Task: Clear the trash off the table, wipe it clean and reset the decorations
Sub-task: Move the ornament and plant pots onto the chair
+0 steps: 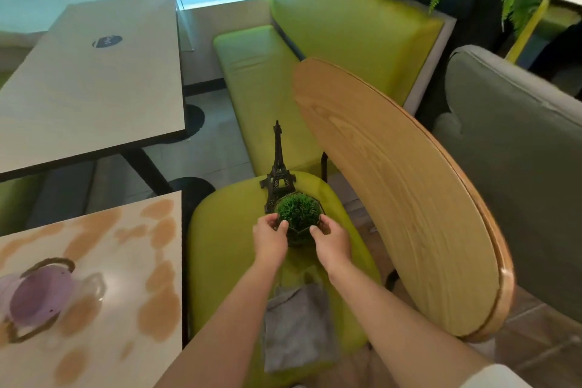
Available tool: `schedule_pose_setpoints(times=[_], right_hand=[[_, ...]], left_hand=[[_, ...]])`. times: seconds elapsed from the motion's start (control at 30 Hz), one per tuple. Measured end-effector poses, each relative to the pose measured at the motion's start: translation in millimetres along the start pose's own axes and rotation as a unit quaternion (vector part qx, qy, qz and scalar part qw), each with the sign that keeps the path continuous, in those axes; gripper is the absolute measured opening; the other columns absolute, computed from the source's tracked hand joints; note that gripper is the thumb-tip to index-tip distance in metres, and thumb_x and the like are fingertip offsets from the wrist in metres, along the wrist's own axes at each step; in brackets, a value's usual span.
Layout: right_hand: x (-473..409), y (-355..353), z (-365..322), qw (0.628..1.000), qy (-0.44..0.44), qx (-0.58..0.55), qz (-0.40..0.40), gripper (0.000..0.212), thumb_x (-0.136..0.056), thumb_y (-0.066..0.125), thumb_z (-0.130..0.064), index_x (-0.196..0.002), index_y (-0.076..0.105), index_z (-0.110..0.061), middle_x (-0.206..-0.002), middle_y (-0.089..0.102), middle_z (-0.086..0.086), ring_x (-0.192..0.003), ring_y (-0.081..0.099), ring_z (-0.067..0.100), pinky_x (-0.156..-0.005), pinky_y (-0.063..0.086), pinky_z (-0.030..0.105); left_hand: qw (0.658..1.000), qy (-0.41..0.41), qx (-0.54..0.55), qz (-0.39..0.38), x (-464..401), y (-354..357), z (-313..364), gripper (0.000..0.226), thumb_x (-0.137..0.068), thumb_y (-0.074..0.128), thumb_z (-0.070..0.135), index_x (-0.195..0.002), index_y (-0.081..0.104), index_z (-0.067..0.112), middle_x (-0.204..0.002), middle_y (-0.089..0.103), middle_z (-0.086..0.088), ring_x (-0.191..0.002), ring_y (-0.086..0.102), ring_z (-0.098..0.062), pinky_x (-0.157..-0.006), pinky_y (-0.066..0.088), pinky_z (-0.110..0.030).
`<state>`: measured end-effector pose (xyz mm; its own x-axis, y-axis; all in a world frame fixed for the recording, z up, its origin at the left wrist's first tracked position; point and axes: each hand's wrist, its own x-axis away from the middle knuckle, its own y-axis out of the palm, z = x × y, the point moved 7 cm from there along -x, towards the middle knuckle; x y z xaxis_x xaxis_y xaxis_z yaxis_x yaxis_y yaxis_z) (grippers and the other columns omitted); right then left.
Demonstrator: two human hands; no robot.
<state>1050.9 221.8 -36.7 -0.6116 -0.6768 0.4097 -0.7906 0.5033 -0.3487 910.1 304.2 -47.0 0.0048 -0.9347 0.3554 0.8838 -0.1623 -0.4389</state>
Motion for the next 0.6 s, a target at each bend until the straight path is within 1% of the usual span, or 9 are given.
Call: schedule_pose_setpoints(times=[0.1,0.17,0.23,0.3,0.37,0.43,0.5,0.6], right_hand=[[0.4,0.5,-2.0,1.0,-0.012,0.027,-0.011,0.045,-0.099,0.055,-0.025,-0.143,0.047,-0.019,-0.143,0.047,0.002,-0.127,0.048,0.02,-0.094,0.04,0.027],[2.7,0.1,-3.1,0.999,-0.017,0.038,-0.018,0.047,-0.1,0.053,-0.026,-0.145,0.045,-0.019,-0.145,0.044,0.003,-0.129,0.046,0.021,-0.095,0.04,0.028],[5.6,0.1,-3.6,0.999,-0.017,0.042,-0.019,0.048,-0.1,0.052,-0.026,-0.146,0.043,-0.019,-0.146,0.042,0.003,-0.13,0.045,0.021,-0.098,0.04,0.03],[11.0,-1.2,-6.1,0.998,-0.02,0.052,-0.008,0.046,-0.099,0.052,-0.026,-0.145,0.045,-0.02,-0.144,0.042,0.004,-0.128,0.046,0.022,-0.098,0.041,0.031],[18.4,-2.1,-11.7,0.997,-0.035,0.067,0.009,0.039,-0.098,0.053,-0.024,-0.137,0.052,-0.021,-0.137,0.045,0.005,-0.122,0.049,0.023,-0.098,0.041,0.032],[25.5,1.4,-16.7,0.996,-0.05,0.075,0.012,0.031,-0.097,0.054,-0.024,-0.127,0.059,-0.023,-0.127,0.049,0.005,-0.117,0.05,0.023,-0.101,0.043,0.036],[34.1,10.0,-21.2,0.996,-0.063,0.07,-0.004,0.025,-0.095,0.055,-0.023,-0.119,0.063,-0.025,-0.12,0.053,0.002,-0.112,0.051,0.023,-0.099,0.044,0.038],[49.3,25.3,-27.8,0.993,-0.09,0.069,-0.04,0.016,-0.093,0.056,-0.023,-0.104,0.065,-0.029,-0.116,0.06,0.001,-0.108,0.055,0.021,-0.097,0.047,0.041]], left_hand=[[1.0,0.002,0.0,-0.002,0.8,-0.9,-1.3,0.038,-0.097,0.058,0.019,-0.132,0.05,0.008,-0.13,0.055,-0.009,-0.114,0.054,-0.019,-0.089,0.043,-0.026],[1.0,0.004,0.0,-0.009,3.9,-1.6,0.1,0.039,-0.097,0.056,0.021,-0.134,0.049,0.01,-0.132,0.054,-0.007,-0.116,0.054,-0.019,-0.088,0.043,-0.025],[1.0,0.005,0.006,-0.018,8.3,-3.0,0.9,0.041,-0.098,0.055,0.023,-0.136,0.047,0.012,-0.134,0.054,-0.005,-0.118,0.053,-0.019,-0.092,0.046,-0.028],[1.0,0.008,0.013,-0.028,14.5,-6.5,1.7,0.041,-0.099,0.054,0.024,-0.138,0.047,0.014,-0.135,0.054,-0.004,-0.119,0.053,-0.019,-0.098,0.047,-0.034],[0.999,0.013,0.02,-0.023,22.0,-15.6,0.8,0.038,-0.099,0.053,0.024,-0.136,0.049,0.016,-0.133,0.056,-0.003,-0.116,0.054,-0.017,-0.097,0.046,-0.032],[0.999,0.015,0.027,-0.009,29.0,-27.8,-0.9,0.034,-0.1,0.052,0.024,-0.133,0.051,0.015,-0.129,0.057,-0.003,-0.106,0.053,-0.013,-0.089,0.044,-0.027],[0.999,0.012,0.032,0.008,35.9,-42.3,-5.1,0.033,-0.1,0.051,0.024,-0.131,0.052,0.014,-0.126,0.058,-0.003,-0.101,0.052,-0.01,-0.085,0.042,-0.025],[0.999,0.007,0.038,0.034,47.8,-66.6,-11.5,0.03,-0.101,0.05,0.023,-0.129,0.054,0.014,-0.125,0.059,-0.003,-0.099,0.052,-0.009,-0.082,0.041,-0.023]])
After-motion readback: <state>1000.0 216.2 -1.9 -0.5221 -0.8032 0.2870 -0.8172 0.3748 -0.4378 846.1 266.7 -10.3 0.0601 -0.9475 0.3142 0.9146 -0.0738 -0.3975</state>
